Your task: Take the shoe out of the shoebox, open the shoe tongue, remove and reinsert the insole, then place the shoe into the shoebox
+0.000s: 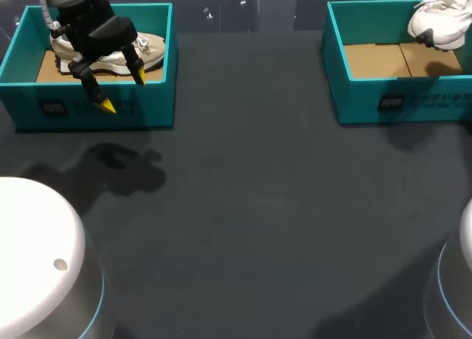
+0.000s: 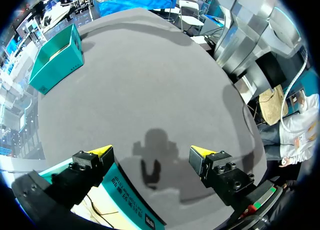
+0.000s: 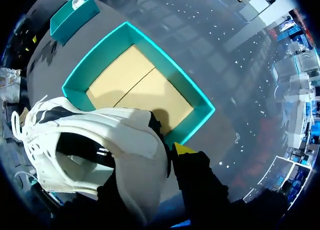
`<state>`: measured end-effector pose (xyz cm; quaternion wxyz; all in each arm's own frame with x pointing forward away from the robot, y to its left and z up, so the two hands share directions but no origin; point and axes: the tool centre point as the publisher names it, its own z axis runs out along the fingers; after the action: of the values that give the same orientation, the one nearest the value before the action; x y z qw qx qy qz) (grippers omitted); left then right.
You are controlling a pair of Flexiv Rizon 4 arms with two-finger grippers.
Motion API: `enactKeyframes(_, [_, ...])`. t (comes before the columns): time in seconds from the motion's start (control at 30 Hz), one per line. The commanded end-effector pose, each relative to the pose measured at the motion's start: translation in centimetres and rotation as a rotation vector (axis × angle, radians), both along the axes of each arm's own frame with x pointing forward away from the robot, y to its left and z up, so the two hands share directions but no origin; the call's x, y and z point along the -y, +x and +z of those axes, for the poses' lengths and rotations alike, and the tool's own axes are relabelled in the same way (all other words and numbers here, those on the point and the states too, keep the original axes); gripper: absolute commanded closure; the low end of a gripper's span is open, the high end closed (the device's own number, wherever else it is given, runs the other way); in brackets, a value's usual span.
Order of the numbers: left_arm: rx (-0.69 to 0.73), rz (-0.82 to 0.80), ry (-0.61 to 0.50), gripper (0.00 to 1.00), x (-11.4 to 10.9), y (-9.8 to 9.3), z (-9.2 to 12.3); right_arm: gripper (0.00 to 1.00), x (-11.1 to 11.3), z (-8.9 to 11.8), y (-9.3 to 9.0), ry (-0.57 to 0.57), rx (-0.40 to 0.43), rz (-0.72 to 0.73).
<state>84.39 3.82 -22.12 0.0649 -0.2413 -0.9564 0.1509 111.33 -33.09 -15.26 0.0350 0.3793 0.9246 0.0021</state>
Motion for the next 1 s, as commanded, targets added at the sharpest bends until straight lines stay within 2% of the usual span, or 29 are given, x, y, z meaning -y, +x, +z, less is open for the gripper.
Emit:
enactKeyframes(0.03, [0.001,-0.001,0.002,0.00,0.0,0.0,0.0,1.00,-0.2,0.0,-0.9,0.002,0.035,-0.201])
enactKeyframes(0.17, [0.001,-0.001,0.002,0.00,0.0,0.0,0.0,1.00,-0.2,0.0,-0.9,0.002,0.035,-0.201])
enactKeyframes(0.33, [0.001,-0.001,0.002,0.00,0.0,0.0,0.0,1.00,0.6,0.6,-0.9,-0.039,0.086,-0.372])
enactKeyframes(0.53, [0.001,-0.001,0.002,0.00,0.0,0.0,0.0,1.00,1.0,-0.2,-1.6,-0.065,0.092,-0.525])
enactKeyframes(0.8, [0.001,-0.001,0.002,0.00,0.0,0.0,0.0,1.00,1.0,-1.1,-3.2,-0.060,0.130,-0.622])
enactKeyframes(1.0, [0.001,-0.001,0.002,0.00,0.0,0.0,0.0,1.00,1.0,-1.1,-3.2,-0.060,0.130,-0.622])
